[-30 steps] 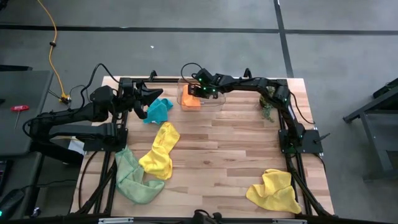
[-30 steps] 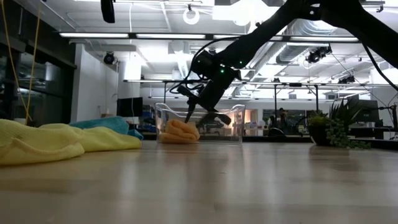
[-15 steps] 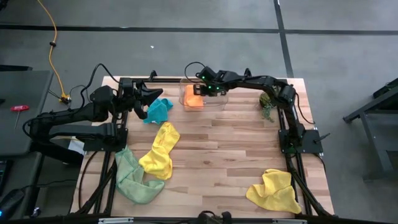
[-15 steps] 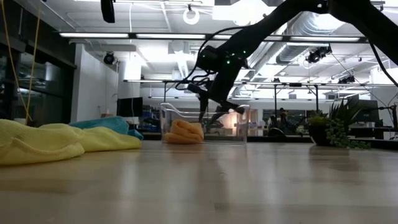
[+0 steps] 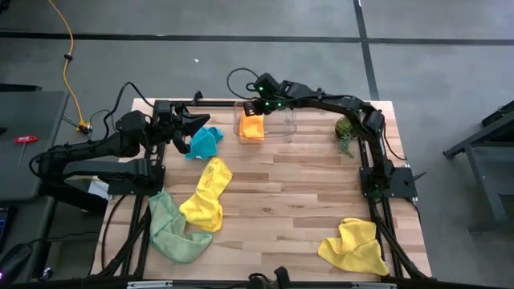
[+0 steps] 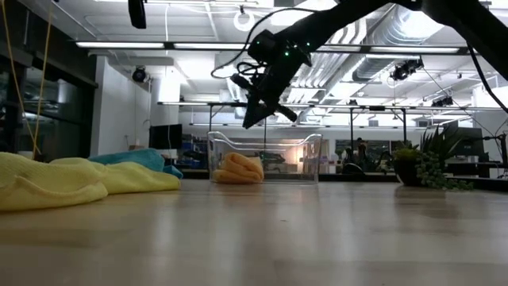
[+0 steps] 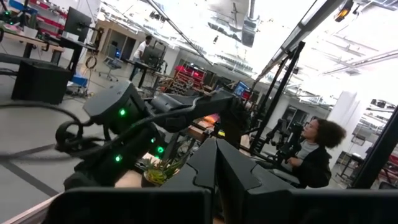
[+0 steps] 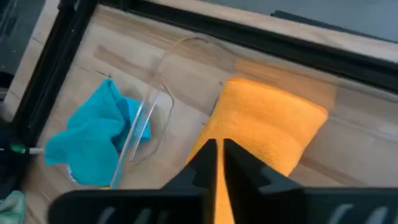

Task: Fold microfiber towels
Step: Fold the right yellow microfiber towel

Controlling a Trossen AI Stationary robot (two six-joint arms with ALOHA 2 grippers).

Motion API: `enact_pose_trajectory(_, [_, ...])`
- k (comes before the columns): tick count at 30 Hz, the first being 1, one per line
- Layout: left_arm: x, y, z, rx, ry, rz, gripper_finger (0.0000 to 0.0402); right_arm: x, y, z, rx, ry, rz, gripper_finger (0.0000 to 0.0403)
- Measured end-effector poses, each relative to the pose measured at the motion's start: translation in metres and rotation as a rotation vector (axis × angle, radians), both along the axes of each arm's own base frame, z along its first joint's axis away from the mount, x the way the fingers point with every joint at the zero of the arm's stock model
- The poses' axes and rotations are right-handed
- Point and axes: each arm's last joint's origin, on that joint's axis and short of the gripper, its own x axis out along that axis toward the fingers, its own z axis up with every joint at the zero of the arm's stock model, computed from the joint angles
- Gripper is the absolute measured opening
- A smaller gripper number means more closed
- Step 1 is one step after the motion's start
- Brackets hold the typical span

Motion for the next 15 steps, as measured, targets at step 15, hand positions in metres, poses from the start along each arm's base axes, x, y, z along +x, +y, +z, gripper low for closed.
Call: enact_pose_trajectory(15, [0.000, 0.000, 0.000, 0.007, 0.004, 0.002, 0.0000, 0.015, 0.018, -0.041, 0.122, 0.097, 0.048, 0.0002])
